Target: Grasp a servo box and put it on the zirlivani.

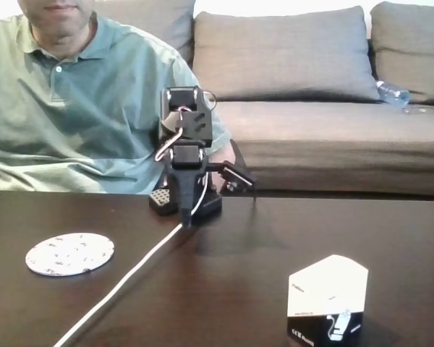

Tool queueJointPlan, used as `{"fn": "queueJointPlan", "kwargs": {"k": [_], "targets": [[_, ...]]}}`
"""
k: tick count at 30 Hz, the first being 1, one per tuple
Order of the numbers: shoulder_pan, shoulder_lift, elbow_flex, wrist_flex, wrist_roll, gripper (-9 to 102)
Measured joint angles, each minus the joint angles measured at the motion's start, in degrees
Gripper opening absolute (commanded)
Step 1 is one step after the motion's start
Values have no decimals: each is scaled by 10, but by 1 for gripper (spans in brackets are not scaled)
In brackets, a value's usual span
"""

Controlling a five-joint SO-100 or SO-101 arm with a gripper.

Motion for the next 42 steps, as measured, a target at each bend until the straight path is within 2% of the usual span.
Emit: {"fn": "queueJointPlan", "kwargs": {"k": [38,42], "targets": [[2,0,0,0,0,1],[25,-7,-59,15,-1,3]]}}
